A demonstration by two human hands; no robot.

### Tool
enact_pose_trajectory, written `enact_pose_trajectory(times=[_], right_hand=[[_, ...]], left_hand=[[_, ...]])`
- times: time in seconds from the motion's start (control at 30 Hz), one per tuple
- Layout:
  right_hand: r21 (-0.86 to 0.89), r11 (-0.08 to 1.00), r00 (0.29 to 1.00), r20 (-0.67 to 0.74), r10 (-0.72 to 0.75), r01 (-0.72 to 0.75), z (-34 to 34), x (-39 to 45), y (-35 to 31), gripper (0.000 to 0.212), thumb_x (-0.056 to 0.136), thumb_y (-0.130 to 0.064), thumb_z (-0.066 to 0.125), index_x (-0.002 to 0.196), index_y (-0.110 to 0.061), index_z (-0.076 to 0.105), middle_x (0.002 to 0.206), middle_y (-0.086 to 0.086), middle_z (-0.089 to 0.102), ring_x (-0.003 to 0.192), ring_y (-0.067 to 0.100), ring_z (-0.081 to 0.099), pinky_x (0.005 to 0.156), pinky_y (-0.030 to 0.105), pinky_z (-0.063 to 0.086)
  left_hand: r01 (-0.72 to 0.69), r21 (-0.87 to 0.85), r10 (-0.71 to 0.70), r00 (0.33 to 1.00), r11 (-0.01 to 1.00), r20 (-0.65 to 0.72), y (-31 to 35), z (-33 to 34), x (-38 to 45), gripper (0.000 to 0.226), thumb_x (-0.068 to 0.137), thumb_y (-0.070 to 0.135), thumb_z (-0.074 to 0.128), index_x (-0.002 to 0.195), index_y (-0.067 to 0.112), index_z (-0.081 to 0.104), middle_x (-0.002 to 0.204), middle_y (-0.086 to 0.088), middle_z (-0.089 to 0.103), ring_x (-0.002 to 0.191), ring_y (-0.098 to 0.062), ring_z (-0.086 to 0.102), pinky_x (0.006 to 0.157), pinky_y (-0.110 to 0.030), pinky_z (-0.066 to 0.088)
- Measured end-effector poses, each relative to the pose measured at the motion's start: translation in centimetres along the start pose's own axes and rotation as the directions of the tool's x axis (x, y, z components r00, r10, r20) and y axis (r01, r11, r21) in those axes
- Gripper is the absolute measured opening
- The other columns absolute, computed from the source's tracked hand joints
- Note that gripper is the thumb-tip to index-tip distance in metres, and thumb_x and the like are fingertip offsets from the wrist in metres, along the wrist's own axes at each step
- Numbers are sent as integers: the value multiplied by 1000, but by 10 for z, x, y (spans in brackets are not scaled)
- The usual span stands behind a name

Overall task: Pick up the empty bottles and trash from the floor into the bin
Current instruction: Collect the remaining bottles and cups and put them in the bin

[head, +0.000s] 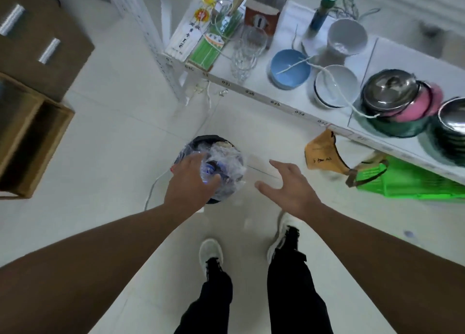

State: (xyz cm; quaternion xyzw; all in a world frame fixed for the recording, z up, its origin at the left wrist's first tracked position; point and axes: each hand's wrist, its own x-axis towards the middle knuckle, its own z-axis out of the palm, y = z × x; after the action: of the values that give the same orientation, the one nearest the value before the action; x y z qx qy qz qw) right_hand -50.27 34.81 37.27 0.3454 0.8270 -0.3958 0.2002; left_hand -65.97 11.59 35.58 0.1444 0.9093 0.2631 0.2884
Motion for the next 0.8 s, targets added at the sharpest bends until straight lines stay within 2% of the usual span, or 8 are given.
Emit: enact_pose_trajectory(times=[0.1, 0.2, 0.27, 0.4, 0.5, 0.57, 0.7, 0.8], right_hand=[[93, 993, 995, -62, 84, -78, -12, -44, 19, 92, 81, -84, 64, 161, -46, 39, 163, -11, 35, 149, 18, 43, 116, 42, 42], [175, 974, 981, -105, 163, -143, -30, -92, 46, 94, 77, -86, 63, 160, -48, 39, 163, -13, 35, 148, 16, 44, 116, 39, 42], [231, 956, 967, -137, 213, -178, -43, -125, 68, 95, 75, -86, 64, 159, -48, 40, 162, -13, 35, 148, 16, 43, 117, 40, 42], [331, 912, 928, -195, 317, -243, -65, -194, 128, 97, 74, -84, 66, 160, -46, 40, 162, -12, 36, 148, 16, 44, 117, 38, 41], [409, 863, 891, -207, 404, -296, -77, -252, 181, 101, 72, -85, 66, 161, -45, 39, 162, -12, 35, 148, 16, 43, 117, 39, 42], [458, 827, 862, -213, 459, -327, -84, -297, 218, 102, 71, -85, 66, 161, -45, 39, 162, -11, 34, 148, 17, 43, 117, 39, 41], [565, 745, 792, -242, 560, -354, -99, -403, 291, 101, 73, -84, 68, 162, -46, 37, 163, -12, 32, 147, 16, 44, 114, 37, 42], [627, 684, 733, -254, 632, -373, -108, -475, 344, 101, 73, -83, 69, 162, -46, 37, 164, -12, 32, 146, 17, 45, 117, 42, 43]], left_hand=[[-97, 53, 93, 993, 994, 74, 24, -4, -13, 75, 82, 56, 68, 150, 27, 53, 147, -2, 55, 135, -23, 51, 103, -35, 43], [-139, 53, 133, 986, 989, 104, 53, 1, -33, 68, 85, 50, 76, 147, 35, 52, 136, 13, 49, 118, -11, 51, 92, -23, 39], [-189, 59, 177, 971, 980, 164, 75, 11, -49, 68, 86, 53, 75, 148, 40, 49, 135, 17, 50, 111, -5, 50, 90, -25, 44], [-302, 97, 260, 915, 948, 310, 128, 45, -83, 72, 85, 57, 72, 148, 28, 54, 146, -3, 60, 133, -28, 60, 107, -52, 54], [-426, 191, 345, 872, 884, 347, 166, 84, -118, 80, 88, 54, 78, 157, 25, 50, 156, -5, 53, 145, -26, 49, 123, -46, 39], [-473, 230, 369, 848, 851, 380, 192, 110, -147, 86, 87, 61, 75, 162, 32, 44, 162, -1, 45, 150, -22, 42, 124, -36, 32], [-541, 251, 373, 784, 803, 496, 254, 165, -220, 95, 81, 81, 60, 164, 40, 36, 166, 5, 38, 152, -25, 39, 121, -45, 38], [-593, 233, 403, 737, 771, 543, 304, 208, -274, 92, 83, 77, 65, 163, 42, 35, 165, 9, 38, 152, -23, 38, 119, -42, 36]])
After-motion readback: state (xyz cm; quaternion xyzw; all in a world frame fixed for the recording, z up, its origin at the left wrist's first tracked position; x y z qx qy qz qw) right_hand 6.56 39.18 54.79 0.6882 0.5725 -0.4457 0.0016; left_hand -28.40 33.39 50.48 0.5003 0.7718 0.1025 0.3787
